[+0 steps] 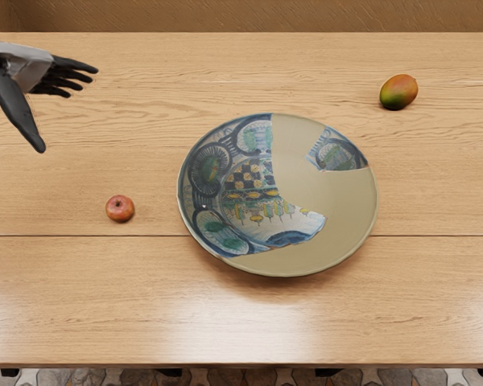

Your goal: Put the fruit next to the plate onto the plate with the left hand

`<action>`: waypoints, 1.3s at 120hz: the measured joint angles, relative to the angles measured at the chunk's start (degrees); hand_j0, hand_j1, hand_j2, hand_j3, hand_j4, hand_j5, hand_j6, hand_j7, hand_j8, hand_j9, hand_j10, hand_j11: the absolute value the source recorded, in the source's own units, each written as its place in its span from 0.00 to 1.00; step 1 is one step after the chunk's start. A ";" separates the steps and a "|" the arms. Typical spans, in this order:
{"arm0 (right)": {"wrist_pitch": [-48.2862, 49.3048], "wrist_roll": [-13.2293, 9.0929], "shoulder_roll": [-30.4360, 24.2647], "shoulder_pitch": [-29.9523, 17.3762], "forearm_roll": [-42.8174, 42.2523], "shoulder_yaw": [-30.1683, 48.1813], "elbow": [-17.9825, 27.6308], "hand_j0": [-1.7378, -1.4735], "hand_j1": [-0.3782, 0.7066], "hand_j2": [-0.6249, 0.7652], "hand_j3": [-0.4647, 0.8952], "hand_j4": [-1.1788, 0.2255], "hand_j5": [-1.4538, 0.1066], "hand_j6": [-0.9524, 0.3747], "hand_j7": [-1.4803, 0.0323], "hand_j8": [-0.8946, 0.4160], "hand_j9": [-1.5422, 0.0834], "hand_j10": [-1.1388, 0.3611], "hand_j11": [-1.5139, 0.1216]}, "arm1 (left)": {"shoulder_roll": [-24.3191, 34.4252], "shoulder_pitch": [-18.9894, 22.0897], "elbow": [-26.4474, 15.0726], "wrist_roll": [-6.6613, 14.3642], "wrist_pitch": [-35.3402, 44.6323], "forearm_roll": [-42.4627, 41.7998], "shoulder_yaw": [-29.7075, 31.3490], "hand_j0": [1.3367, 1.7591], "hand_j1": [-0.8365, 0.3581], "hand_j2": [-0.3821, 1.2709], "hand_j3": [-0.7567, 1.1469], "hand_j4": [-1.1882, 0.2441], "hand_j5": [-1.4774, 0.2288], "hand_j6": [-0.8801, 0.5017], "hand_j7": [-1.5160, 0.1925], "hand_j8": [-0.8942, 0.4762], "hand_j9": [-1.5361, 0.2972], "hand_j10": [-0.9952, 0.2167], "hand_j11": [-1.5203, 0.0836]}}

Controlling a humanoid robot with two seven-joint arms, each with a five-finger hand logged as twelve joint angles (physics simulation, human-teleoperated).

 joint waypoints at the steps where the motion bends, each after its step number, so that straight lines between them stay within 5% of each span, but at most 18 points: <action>1: 0.00 0.00 0.00 0.00 0.00 0.00 0.00 0.30 0.04 0.45 0.34 0.83 0.92 0.71 0.97 0.67 0.94 0.75 0.91 | 0.06 0.00 0.00 0.00 0.00 0.03 -0.05 0.76 0.98 0.23 0.40 0.82 0.86 0.63 0.88 0.65 0.83 0.81 0.94; 40: -0.05 -0.63 0.00 0.00 0.17 0.02 -0.08 0.30 0.04 0.45 0.34 0.83 0.92 0.71 0.97 0.67 0.94 0.75 0.91 | -0.42 -0.94 0.92 0.08 0.00 3.26 -0.66 0.76 0.99 0.23 0.40 0.83 0.86 0.63 0.89 0.65 0.84 0.82 0.95; 51: -0.06 -0.65 0.00 0.00 0.17 0.02 -0.09 0.30 0.04 0.45 0.34 0.83 0.92 0.71 0.97 0.67 0.94 0.75 0.91 | -12.19 -6.08 0.98 0.26 0.00 8.78 0.30 0.76 0.99 0.23 0.40 0.83 0.87 0.64 0.89 0.65 0.84 0.82 0.95; 59: -0.06 -0.66 0.00 0.00 0.17 0.01 -0.09 0.30 0.04 0.45 0.34 0.83 0.92 0.71 0.97 0.67 0.94 0.75 0.91 | -22.38 -9.34 -4.67 0.68 2.70 8.79 3.84 0.76 0.99 0.23 0.40 0.83 0.87 0.64 0.89 0.65 0.84 0.82 0.95; 63: -0.06 -0.66 0.00 0.00 0.18 0.01 -0.09 0.30 0.04 0.45 0.34 0.83 0.92 0.71 0.97 0.67 0.94 0.75 0.91 | -24.25 -12.39 -9.79 3.76 8.70 6.16 5.61 0.76 0.99 0.23 0.40 0.83 0.87 0.64 0.89 0.65 0.84 0.82 0.95; 70: -0.06 -0.66 0.00 0.00 0.18 0.01 -0.09 0.30 0.04 0.45 0.34 0.83 0.92 0.71 0.97 0.67 0.94 0.75 0.91 | -27.32 -12.44 -16.79 13.96 19.13 -0.81 6.86 0.76 0.99 0.23 0.40 0.83 0.87 0.64 0.89 0.65 0.84 0.82 0.95; 75: -0.06 -0.67 0.00 0.00 0.18 0.01 -0.09 0.30 0.04 0.45 0.34 0.83 0.92 0.71 0.97 0.67 0.94 0.75 0.91 | -27.22 -12.51 -20.07 19.24 26.31 -4.31 7.29 0.76 0.99 0.23 0.40 0.83 0.87 0.64 0.89 0.65 0.84 0.82 0.95; 89: -0.06 -0.66 0.00 0.00 0.18 0.01 -0.09 0.30 0.04 0.45 0.34 0.83 0.92 0.71 0.97 0.67 0.94 0.75 0.91 | -30.76 -11.95 -24.75 26.54 39.57 -11.74 7.42 0.76 0.99 0.23 0.40 0.83 0.87 0.64 0.89 0.65 0.84 0.82 0.95; 109: -0.06 -0.67 0.00 0.00 0.18 0.01 -0.09 0.30 0.04 0.45 0.34 0.83 0.92 0.71 0.97 0.67 0.94 0.75 0.91 | -34.23 -0.47 -26.52 29.37 52.80 -14.19 1.13 0.76 0.99 0.23 0.40 0.83 0.87 0.64 0.89 0.65 0.84 0.82 0.95; 126: -0.06 -0.67 0.00 0.00 0.18 0.02 -0.09 0.30 0.04 0.45 0.34 0.83 0.92 0.71 0.97 0.67 0.94 0.75 0.91 | -34.23 -0.18 -28.02 29.78 61.27 -14.84 -1.95 0.76 0.99 0.23 0.40 0.83 0.87 0.64 0.89 0.65 0.84 0.82 0.95; 156: -0.06 -0.67 0.00 0.00 0.18 0.01 -0.09 0.30 0.04 0.45 0.34 0.83 0.92 0.71 0.97 0.67 0.94 0.75 0.91 | -31.26 0.05 -34.28 29.91 63.17 -15.78 -3.77 0.76 0.99 0.23 0.40 0.83 0.87 0.64 0.89 0.65 0.84 0.82 0.95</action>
